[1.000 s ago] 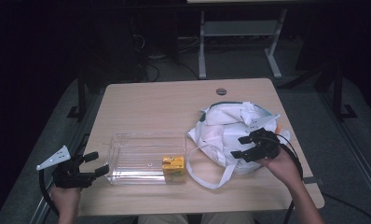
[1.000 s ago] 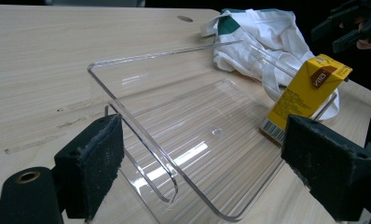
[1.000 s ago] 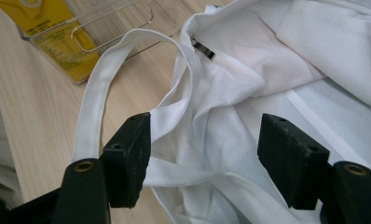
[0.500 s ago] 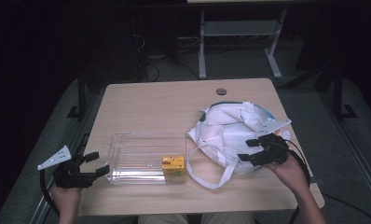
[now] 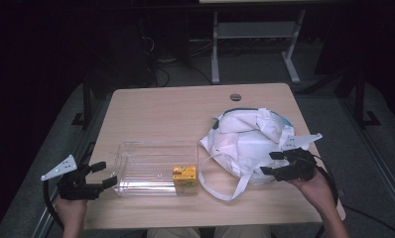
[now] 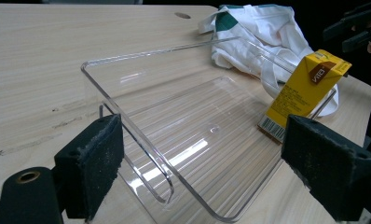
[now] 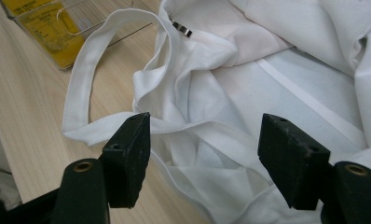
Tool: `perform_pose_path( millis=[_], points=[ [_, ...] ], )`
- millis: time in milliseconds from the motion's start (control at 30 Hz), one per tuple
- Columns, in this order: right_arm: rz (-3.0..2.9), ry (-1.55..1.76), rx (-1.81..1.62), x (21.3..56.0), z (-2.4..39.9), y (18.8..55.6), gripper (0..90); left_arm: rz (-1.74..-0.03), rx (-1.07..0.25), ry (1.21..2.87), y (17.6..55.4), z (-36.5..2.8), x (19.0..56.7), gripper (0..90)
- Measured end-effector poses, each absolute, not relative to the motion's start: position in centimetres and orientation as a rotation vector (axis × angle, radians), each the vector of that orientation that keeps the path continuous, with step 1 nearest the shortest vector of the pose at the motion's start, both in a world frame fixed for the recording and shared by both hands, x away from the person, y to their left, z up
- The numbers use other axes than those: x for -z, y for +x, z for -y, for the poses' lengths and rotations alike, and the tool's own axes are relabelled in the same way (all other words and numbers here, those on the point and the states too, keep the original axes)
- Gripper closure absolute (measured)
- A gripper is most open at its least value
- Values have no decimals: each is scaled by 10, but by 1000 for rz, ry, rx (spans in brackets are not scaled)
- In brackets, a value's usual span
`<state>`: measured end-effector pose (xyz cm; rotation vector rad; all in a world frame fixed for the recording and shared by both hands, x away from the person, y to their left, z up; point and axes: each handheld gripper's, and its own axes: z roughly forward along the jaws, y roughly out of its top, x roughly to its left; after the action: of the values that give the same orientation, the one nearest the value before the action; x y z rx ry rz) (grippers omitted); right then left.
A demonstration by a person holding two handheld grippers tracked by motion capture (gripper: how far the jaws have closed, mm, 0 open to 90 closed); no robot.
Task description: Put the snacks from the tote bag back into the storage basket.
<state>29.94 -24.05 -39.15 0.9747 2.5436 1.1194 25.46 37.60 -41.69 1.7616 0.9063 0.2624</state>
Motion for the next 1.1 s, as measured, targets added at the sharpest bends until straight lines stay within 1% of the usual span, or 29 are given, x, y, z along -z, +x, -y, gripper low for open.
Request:
perform_pose_path(
  millis=[1100],
  points=[
    [-2431, 1020, -1170, 408, 262, 268, 323, -899, -263, 1775, 255, -372, 418, 128]
  ],
)
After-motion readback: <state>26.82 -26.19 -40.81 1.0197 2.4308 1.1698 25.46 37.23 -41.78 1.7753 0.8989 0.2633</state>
